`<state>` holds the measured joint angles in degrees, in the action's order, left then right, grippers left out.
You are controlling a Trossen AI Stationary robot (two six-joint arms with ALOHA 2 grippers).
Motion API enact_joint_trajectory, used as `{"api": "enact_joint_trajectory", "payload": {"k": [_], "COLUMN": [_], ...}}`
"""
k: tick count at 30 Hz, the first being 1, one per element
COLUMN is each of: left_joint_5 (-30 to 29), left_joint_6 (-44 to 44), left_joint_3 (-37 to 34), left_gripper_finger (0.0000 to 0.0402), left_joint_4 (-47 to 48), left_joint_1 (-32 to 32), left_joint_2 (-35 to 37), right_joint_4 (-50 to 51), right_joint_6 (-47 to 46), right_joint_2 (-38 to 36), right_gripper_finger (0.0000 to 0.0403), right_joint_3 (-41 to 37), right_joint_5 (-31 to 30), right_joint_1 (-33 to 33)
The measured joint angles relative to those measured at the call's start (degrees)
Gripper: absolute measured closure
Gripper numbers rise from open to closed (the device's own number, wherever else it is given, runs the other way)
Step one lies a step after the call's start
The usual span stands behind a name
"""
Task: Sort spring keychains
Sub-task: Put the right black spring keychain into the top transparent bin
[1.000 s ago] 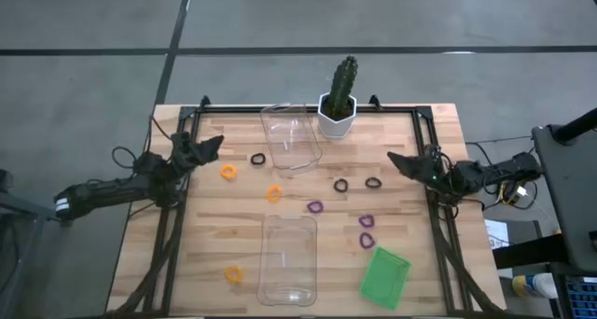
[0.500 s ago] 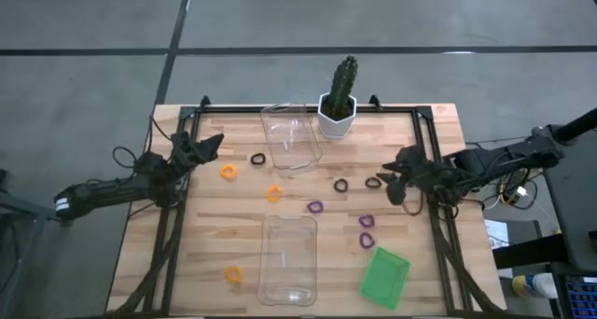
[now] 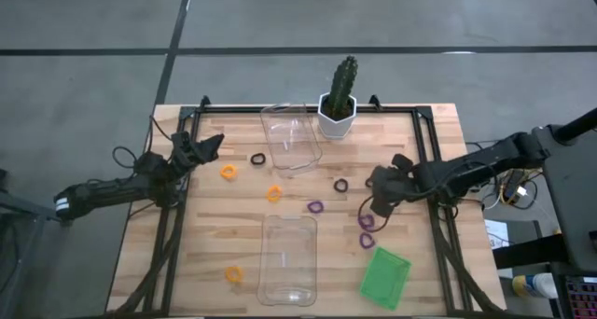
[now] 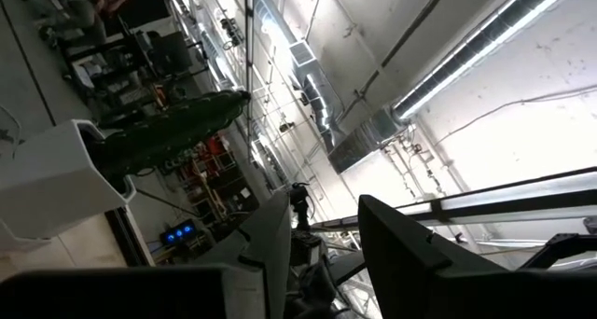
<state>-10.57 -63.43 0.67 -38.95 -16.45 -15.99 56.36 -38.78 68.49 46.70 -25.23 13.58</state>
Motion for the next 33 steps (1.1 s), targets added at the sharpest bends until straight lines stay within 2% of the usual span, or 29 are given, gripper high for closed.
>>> {"api": "enact_joint_trajectory", "payload": {"k": [4, 8, 12, 16, 23, 28, 33], "left_joint_5": [0.0, 0.0, 0.0, 0.0, -0.3, -0.4, -0.5], "left_joint_6": [-0.1, -0.1, -0.1, 0.0, 0.0, 0.0, 0.0], "left_joint_3": [0.0, 0.0, 0.0, 0.0, 0.0, 0.0, 0.0], "left_gripper_finger": [0.0280, 0.0280, 0.0280, 0.0281, 0.0280, 0.0280, 0.0280], "left_joint_4": [0.0, 0.0, 0.0, 0.0, 0.5, 1.0, 1.5], "left_joint_1": [0.0, 0.0, 0.0, 0.0, 0.0, 0.0, 0.0], "left_joint_2": [0.0, 0.0, 0.0, 0.0, -0.1, -0.1, -0.2], "right_joint_4": [0.0, 0.1, -6.5, -11.6, -12.7, -12.6, -14.4], "right_joint_6": [2.8, 1.4, -0.9, -0.9, -2.5, -2.9, 1.9], "right_joint_2": [1.8, 2.0, -1.6, -7.4, -13.9, -13.7, -11.8], "right_gripper_finger": [0.0266, 0.0276, 0.0288, 0.0303, 0.0305, 0.0280, 0.0270], "right_joint_3": [0.0, 0.7, 2.9, 0.6, -7.9, -11.0, -14.1], "right_joint_5": [0.0, 0.2, -3.5, -7.6, 2.3, 3.2, 7.3], "right_joint_1": [0.0, 0.0, 0.0, -0.4, -4.0, -6.6, -9.2]}}
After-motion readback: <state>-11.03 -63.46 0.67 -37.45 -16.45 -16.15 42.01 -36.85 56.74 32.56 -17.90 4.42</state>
